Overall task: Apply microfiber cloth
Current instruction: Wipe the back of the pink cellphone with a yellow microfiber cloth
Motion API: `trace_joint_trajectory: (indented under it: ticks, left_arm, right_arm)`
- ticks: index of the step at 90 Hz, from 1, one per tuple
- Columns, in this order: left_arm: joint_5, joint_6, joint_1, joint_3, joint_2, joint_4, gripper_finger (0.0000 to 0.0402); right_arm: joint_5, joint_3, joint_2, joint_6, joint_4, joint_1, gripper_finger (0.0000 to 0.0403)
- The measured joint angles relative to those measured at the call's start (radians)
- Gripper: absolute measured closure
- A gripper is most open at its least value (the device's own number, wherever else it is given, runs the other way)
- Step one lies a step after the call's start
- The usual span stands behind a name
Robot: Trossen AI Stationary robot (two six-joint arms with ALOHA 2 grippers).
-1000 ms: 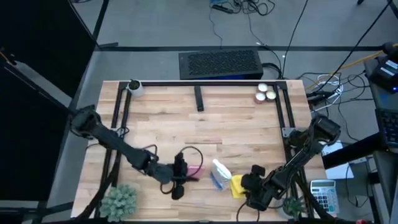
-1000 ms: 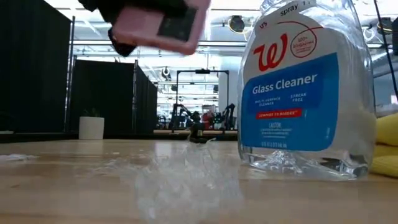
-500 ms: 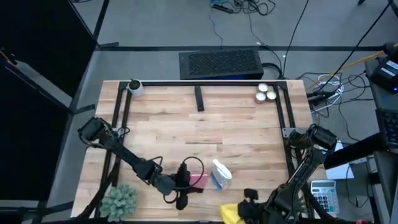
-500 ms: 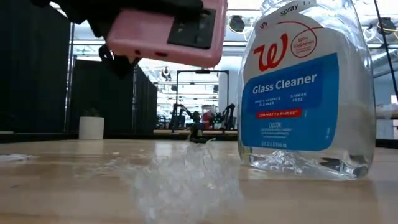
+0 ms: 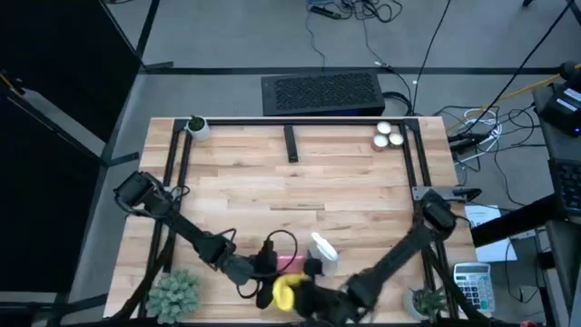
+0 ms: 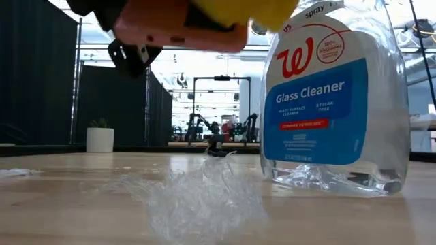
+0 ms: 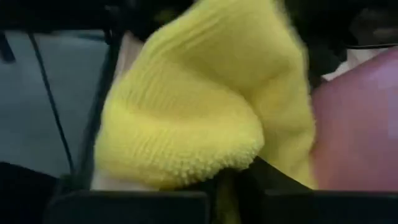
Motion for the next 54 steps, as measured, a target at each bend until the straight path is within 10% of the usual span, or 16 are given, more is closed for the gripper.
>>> trace_joint_trajectory:
  ticks: [54]
  left_arm:
    - [0.01, 0.023, -0.017, 0.002, -0.002, -0.016, 0.0392]
  right_arm:
    - [0.109, 0.184, -0.046, 0.06, -0.341, -0.035, 0.0394]
